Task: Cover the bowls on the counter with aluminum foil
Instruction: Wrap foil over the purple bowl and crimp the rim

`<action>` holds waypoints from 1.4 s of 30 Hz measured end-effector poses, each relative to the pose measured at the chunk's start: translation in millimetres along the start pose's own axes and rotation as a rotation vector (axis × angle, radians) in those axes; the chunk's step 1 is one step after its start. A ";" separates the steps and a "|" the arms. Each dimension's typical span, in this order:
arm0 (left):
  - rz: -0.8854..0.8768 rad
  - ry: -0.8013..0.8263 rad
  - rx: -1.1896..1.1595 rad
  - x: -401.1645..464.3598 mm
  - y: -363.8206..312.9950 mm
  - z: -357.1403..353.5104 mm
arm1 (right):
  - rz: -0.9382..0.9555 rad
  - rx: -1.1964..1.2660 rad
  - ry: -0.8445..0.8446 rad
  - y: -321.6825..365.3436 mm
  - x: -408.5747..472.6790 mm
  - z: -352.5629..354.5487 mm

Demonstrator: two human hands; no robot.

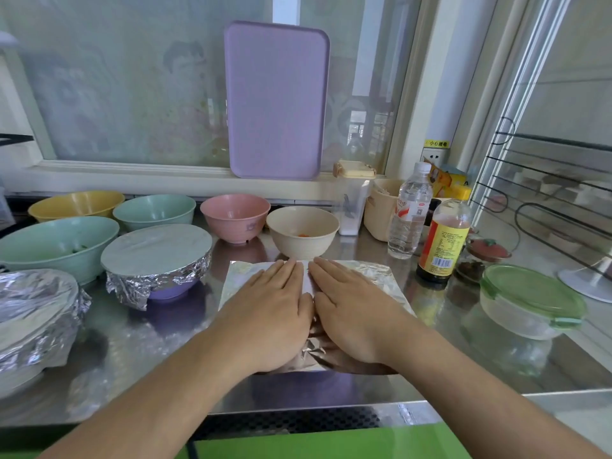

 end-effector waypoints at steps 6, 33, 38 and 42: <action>-0.013 0.065 0.054 4.9 3.1 -5.6 | 0.005 -0.026 -0.031 6.5 6.6 5.1; 0.069 0.099 0.009 -40.8 -18.6 12.0 | 0.008 -0.038 0.046 -9.3 -11.3 -0.2; 0.043 0.132 0.065 -35.9 -16.0 7.9 | 0.032 -0.070 0.103 1.0 9.3 5.1; 0.049 0.191 0.035 -38.6 -15.9 13.3 | -0.067 0.119 0.069 0.1 9.9 4.8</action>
Point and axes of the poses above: each hand's wrist, its own x-axis towards the middle knuckle, its own z-axis out of the back of the hand, y = z × x, the point moved 3 cm from there along x, towards the middle knuckle, and after that the axes turned 7 degrees about y, right-handed, at the moved point
